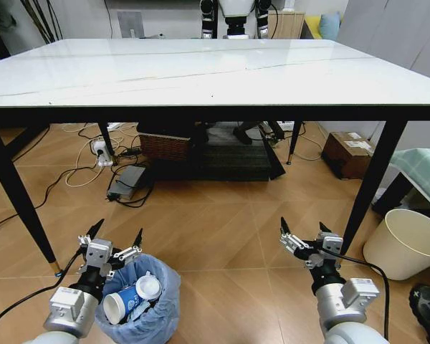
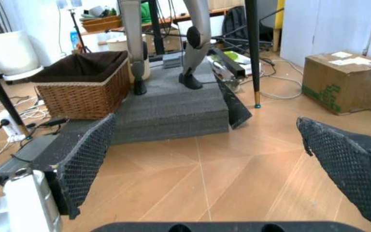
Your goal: Pick up the trash bin and place the trash from the table into it.
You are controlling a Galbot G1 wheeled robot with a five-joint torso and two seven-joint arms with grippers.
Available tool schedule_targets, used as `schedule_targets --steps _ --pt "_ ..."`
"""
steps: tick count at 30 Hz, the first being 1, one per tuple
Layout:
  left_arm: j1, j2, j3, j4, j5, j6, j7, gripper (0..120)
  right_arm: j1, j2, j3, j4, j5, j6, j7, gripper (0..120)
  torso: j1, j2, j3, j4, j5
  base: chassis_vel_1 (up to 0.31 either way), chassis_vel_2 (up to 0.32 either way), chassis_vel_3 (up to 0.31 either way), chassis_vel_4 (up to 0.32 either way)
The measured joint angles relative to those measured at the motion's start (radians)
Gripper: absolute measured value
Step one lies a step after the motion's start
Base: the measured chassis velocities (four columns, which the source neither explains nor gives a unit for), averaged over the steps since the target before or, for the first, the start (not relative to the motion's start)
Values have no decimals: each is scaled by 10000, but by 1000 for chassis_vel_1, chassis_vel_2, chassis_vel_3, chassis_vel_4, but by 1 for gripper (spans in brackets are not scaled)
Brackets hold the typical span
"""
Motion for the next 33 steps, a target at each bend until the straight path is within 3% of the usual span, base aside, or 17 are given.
schedule_targets --steps 33 --pt "81 -4 -12 -96 103 82 -52 100 -72 137 -28 38 -301 -112 68 100 0 1 1 0 0 0 0 0 0"
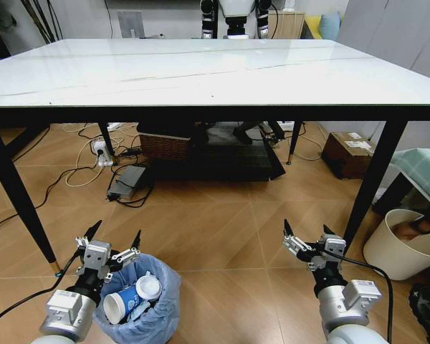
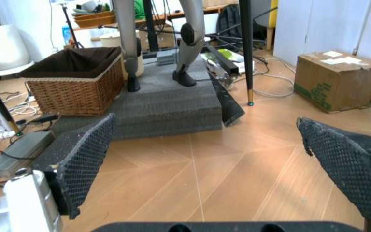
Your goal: Pick up the trash bin and place the trash from the table into it.
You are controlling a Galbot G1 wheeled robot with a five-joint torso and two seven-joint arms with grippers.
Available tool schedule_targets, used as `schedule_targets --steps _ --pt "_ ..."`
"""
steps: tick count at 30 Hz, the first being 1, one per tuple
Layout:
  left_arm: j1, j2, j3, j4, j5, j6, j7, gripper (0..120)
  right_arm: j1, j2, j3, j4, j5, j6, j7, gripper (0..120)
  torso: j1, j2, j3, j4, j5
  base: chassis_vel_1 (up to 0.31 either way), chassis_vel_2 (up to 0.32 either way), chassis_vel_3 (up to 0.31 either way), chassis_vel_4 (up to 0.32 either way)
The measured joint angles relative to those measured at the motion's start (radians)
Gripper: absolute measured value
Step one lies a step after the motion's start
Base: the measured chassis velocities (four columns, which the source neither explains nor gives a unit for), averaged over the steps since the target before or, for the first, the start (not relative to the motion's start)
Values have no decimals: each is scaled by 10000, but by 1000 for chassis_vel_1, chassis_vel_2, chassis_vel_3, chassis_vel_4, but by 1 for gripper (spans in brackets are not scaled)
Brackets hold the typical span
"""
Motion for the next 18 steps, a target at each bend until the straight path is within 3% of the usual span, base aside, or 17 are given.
schedule_targets --steps 18 --pt "-2 0 2 5 -5 7 -5 100 0 -1 0 0 -2 1 8 100 0 0 0 0 0 0 0 0 0"
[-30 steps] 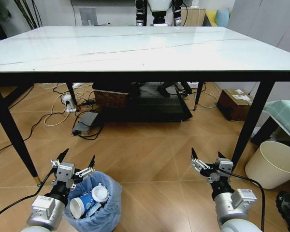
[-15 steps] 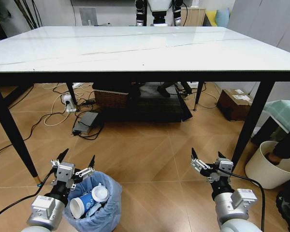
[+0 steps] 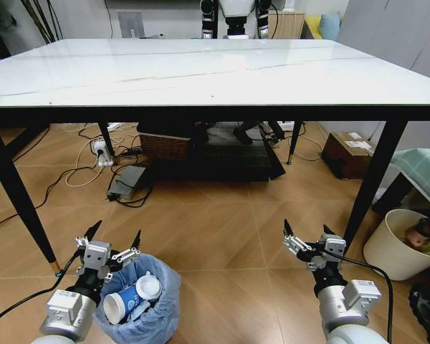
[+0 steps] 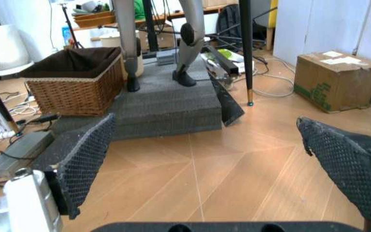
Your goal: Pick up the trash bin and place the trash from the table into it.
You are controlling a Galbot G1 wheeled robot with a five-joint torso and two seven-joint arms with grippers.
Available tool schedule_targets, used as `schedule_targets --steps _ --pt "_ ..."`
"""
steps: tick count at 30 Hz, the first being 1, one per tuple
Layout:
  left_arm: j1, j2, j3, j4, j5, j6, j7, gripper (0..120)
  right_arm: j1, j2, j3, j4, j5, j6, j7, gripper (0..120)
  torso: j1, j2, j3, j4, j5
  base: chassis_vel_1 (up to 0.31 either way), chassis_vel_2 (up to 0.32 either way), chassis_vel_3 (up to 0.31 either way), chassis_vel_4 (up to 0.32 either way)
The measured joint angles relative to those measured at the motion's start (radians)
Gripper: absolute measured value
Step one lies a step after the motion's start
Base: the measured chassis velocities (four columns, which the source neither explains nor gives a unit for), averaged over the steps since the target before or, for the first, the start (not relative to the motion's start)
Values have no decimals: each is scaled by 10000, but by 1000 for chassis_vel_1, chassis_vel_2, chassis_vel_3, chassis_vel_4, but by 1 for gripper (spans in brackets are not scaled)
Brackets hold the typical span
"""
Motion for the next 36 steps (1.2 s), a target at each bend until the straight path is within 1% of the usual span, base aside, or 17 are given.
schedule_targets --steps 36 --pt "-1 1 0 9 0 0 -1 100 0 0 0 -2 1 2 0 100 0 0 0 0 0 0 0 0 0"
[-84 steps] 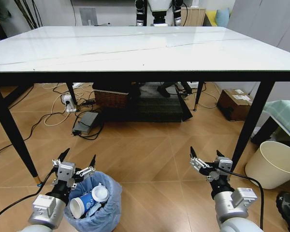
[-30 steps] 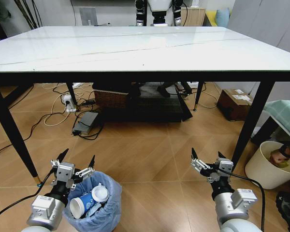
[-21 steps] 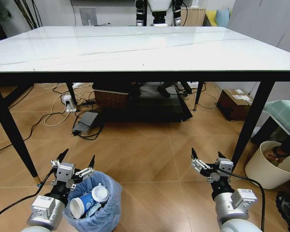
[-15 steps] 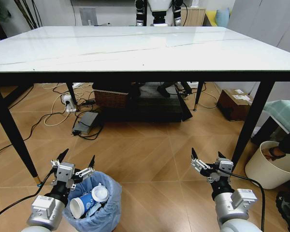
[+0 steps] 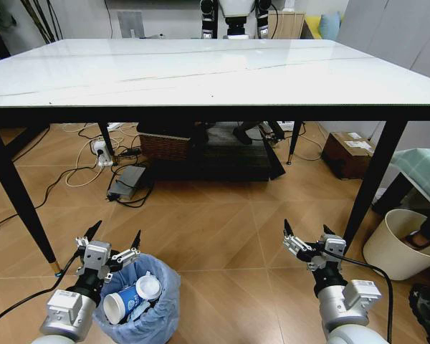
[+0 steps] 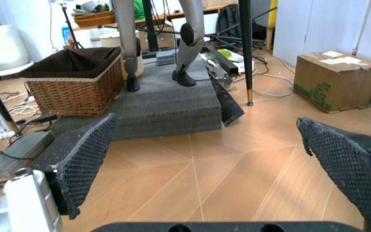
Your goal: Pick up the trash bin and place the trash from the table into it.
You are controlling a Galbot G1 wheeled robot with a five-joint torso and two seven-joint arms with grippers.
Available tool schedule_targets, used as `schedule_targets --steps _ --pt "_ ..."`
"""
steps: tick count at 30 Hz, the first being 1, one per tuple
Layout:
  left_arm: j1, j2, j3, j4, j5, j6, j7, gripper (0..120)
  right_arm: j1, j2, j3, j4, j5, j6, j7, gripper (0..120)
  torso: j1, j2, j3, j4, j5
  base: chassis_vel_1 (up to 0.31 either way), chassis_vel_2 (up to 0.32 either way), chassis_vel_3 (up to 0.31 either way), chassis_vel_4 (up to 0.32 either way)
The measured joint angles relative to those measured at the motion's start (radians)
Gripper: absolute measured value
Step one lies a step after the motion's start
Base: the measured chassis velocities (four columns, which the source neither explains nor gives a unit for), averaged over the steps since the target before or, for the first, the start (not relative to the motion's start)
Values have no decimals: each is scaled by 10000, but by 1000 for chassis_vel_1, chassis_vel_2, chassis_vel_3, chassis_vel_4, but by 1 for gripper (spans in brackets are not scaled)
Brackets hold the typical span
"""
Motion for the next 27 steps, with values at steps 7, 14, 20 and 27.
schedule_targets --steps 7,14,20,27 --pt "0 0 0 0 0 0 0 100 0 0 0 0 0 0 0 100 0 0 0 0 0 0 0 0 0" --pt "0 0 0 0 0 0 0 100 0 0 0 0 0 0 0 100 0 0 0 0 0 0 0 0 0" --pt "0 0 0 0 0 0 0 100 0 0 0 0 0 0 0 100 0 0 0 0 0 0 0 0 0" --pt "0 0 0 0 0 0 0 100 0 0 0 0 0 0 0 100 0 0 0 0 0 0 0 0 0"
